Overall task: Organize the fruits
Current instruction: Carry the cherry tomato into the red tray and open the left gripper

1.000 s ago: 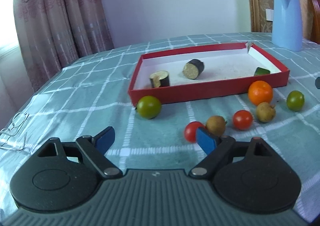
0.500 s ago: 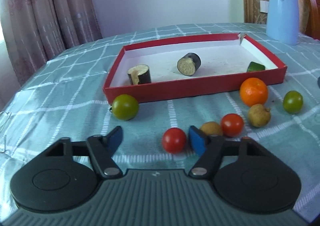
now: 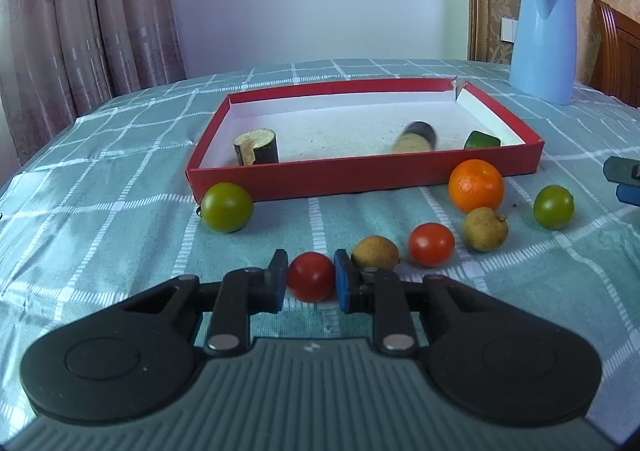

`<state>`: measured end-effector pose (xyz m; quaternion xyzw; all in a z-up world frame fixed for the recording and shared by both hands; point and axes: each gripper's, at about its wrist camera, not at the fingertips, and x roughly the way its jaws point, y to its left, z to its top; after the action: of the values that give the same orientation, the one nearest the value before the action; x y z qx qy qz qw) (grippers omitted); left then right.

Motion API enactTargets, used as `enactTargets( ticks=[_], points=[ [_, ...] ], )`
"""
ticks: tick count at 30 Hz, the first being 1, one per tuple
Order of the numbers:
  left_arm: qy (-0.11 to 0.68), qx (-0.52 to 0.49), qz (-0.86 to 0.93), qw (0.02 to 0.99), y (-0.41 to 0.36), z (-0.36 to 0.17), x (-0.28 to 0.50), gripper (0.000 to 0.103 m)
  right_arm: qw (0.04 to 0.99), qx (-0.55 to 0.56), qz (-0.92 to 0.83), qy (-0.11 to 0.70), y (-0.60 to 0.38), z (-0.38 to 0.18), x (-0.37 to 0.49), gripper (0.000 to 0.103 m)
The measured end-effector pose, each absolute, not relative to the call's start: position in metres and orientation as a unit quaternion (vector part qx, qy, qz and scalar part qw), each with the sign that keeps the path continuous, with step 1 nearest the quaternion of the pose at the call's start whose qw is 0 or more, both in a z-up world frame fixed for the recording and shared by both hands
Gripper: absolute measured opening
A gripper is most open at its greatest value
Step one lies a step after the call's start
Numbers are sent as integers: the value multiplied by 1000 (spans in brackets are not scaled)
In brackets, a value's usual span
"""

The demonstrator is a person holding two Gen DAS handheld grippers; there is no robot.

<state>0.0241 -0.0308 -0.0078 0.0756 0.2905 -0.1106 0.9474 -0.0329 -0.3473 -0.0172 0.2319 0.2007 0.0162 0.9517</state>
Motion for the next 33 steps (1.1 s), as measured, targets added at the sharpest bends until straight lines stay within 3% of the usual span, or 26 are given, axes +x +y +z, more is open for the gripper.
enactTargets(
  ticks=[8,18,29,33],
  points=[
    [286,78,-101,950,-30,0,23,22,951,230,13,204,-347,-17,-32,64],
    [245,73,-111,960,-49,49,62,22,951,232,18,203,-348,-17,-32,64],
    [278,71,-99,953,-60,25,112,23,949,238,27,204,-348,-18,-31,64],
    [259,73,-78,960,-55,30,100,48,949,240,27,204,-349,-18,-31,64]
  ],
)
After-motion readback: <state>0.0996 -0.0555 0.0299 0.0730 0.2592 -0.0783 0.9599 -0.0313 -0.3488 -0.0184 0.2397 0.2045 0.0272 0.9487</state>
